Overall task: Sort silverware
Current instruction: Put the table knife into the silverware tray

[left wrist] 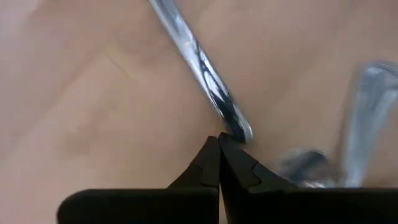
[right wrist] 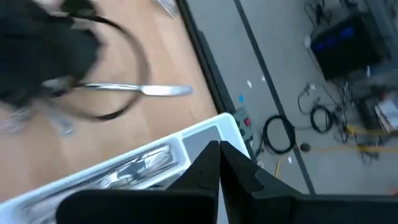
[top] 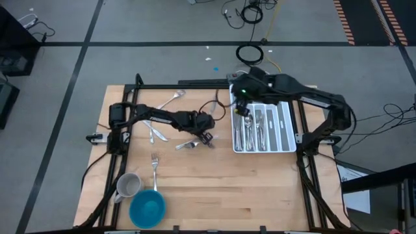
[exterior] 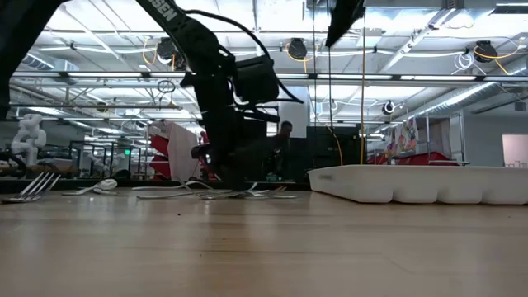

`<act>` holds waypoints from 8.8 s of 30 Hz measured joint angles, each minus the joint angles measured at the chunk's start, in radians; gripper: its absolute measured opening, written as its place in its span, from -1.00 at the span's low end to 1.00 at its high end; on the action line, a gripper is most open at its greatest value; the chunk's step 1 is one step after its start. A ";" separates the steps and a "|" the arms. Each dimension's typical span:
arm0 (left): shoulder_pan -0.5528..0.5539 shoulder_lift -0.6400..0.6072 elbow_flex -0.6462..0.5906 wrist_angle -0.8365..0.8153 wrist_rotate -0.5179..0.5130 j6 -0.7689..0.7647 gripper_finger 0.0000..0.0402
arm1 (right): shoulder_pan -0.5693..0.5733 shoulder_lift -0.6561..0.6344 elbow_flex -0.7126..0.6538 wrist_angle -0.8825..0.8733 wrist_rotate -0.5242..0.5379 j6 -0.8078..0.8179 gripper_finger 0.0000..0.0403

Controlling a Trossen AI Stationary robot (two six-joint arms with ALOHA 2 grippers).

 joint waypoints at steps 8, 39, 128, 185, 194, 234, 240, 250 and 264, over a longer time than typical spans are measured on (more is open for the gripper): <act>-0.026 -0.035 -0.005 0.259 0.270 -0.005 -1.00 | -0.120 0.001 -0.188 0.186 -0.010 0.101 -1.00; -0.036 -1.226 0.002 -0.495 -0.065 -0.187 -1.00 | -0.137 0.513 -0.008 0.425 -0.311 0.756 -0.06; -0.035 -1.369 0.003 -0.668 0.004 0.264 -0.95 | -0.105 0.791 0.309 0.092 -0.510 0.859 -0.60; -0.035 -1.370 0.003 -0.685 -0.077 0.266 -0.95 | -0.080 0.920 0.505 -0.083 -0.502 0.862 -1.00; -0.035 -1.370 0.003 -0.658 -0.086 0.268 -0.95 | -0.103 0.757 0.507 -0.166 -0.355 0.863 -1.00; -0.035 -1.369 0.002 -0.578 -0.144 0.178 -0.95 | -0.082 0.404 0.483 -0.274 -0.225 0.726 -1.00; -0.035 -1.364 0.002 -0.572 -0.194 0.178 -0.95 | -0.012 0.403 0.483 0.002 -0.265 0.576 -1.00; -0.035 -1.343 0.002 -0.546 -0.203 0.151 -0.95 | 0.049 0.452 0.485 0.400 -0.478 0.454 -1.00; -0.035 -1.323 0.002 -0.545 -0.216 0.125 -0.95 | 0.052 0.696 0.483 0.729 -0.743 0.220 -1.00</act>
